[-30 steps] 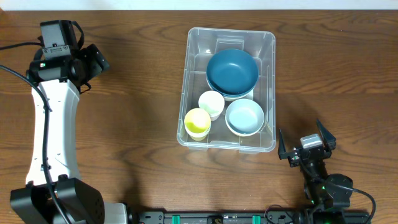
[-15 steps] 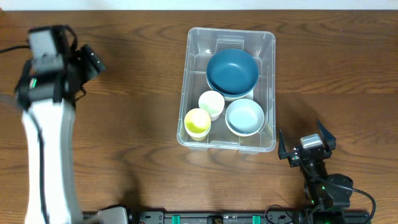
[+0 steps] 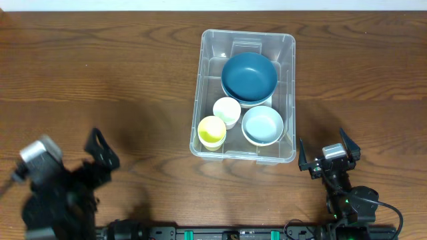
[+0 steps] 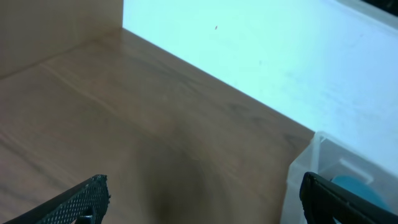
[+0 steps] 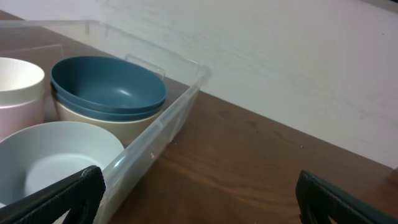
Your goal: Pack container
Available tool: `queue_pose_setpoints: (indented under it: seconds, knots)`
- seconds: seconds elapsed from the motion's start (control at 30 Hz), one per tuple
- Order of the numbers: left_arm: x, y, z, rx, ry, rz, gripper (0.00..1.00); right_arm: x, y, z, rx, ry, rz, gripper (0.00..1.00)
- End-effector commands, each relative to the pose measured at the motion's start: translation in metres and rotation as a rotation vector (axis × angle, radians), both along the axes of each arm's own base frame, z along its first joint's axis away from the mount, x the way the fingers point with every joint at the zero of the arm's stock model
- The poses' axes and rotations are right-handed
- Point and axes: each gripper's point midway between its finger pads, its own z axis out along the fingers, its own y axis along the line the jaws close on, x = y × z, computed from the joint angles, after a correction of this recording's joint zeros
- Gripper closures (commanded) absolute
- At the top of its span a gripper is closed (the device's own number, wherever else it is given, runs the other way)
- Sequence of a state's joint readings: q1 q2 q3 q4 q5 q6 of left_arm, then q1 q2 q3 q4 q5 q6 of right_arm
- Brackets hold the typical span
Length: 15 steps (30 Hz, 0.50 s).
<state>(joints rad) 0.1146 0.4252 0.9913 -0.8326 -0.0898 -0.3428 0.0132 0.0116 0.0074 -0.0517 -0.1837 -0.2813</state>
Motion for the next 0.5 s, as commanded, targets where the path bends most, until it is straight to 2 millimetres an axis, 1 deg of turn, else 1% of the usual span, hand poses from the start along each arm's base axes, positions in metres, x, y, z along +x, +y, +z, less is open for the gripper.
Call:
queue_pose_setpoints:
  seconds: [0.0, 0.1, 0.27, 0.4, 0.47]
  knots:
    - [-0.014, -0.001, -0.038, 0.004, -0.001, 0.002, 0.02, 0.000, -0.002, -0.001, -0.011, -0.002, -0.010, 0.01]
    - [-0.020, -0.002, -0.075, 0.003, 0.012, 0.002, 0.02, 0.000, -0.002, -0.001, -0.011, -0.002, -0.010, 0.01]
    - [-0.016, -0.001, -0.128, -0.040, 0.073, 0.016, 0.02, 0.000, -0.002, -0.001, -0.011, -0.002, -0.010, 0.01]
    - [-0.010, -0.003, -0.159, -0.079, 0.124, 0.022, 0.02, 0.000, -0.003, -0.001, -0.011, -0.002, -0.011, 0.01]
    - [-0.004, -0.004, -0.167, -0.080, 0.126, 0.011, 0.02, 0.000, -0.002, -0.001, -0.011, -0.002, -0.010, 0.01]
